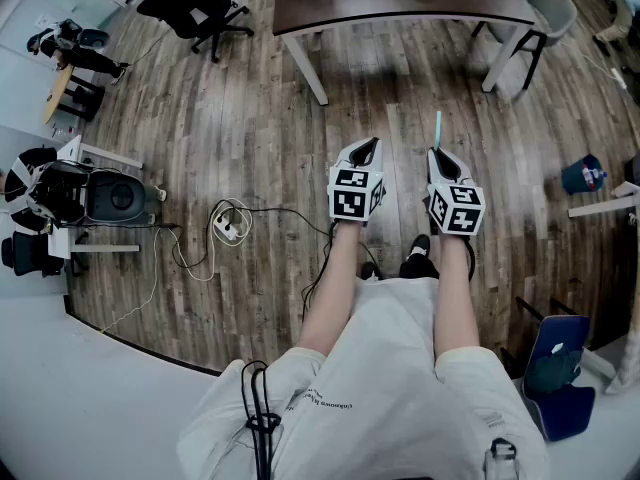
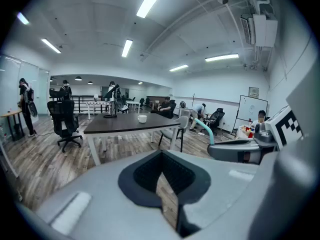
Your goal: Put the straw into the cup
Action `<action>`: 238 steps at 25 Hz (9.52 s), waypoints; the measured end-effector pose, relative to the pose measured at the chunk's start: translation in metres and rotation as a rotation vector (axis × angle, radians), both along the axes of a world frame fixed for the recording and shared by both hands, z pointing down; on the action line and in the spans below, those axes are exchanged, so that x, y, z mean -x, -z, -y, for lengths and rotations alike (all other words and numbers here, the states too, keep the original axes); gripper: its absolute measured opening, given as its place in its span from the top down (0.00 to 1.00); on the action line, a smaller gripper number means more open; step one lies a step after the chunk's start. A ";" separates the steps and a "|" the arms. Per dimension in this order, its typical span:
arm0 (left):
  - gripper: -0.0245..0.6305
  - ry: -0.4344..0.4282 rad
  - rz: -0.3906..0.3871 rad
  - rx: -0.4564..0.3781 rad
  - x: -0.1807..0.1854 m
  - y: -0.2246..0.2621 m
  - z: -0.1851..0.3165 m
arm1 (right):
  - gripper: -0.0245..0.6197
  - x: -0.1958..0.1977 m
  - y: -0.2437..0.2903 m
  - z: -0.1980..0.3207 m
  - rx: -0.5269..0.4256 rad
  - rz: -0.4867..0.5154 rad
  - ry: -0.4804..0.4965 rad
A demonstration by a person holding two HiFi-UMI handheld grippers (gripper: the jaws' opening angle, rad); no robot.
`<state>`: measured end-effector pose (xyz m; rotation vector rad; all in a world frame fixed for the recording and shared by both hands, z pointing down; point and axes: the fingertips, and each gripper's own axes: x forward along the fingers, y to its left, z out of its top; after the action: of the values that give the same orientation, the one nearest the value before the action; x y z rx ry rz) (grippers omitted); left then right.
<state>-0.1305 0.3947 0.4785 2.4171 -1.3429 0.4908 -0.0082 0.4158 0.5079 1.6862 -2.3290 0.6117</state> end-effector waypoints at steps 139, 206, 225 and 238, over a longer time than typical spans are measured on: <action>0.96 -0.253 -0.085 0.167 -0.201 -0.060 0.881 | 0.89 -0.187 -0.029 0.856 0.051 0.246 -0.090; 0.96 -0.242 -0.010 0.198 -0.183 -0.084 0.849 | 0.84 -0.154 -0.118 0.878 0.169 -0.120 0.178; 0.96 -0.297 -0.019 0.230 -0.215 -0.104 0.804 | 0.89 -0.170 -0.096 0.826 0.142 -0.071 0.120; 0.96 -0.188 -0.036 0.221 -0.236 -0.085 0.762 | 0.92 -0.182 -0.082 0.771 0.160 -0.045 0.195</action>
<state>0.1053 -0.3669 0.5637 2.3656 -0.9945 0.6057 0.1742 -0.3552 0.5900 1.3712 -2.3080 0.6931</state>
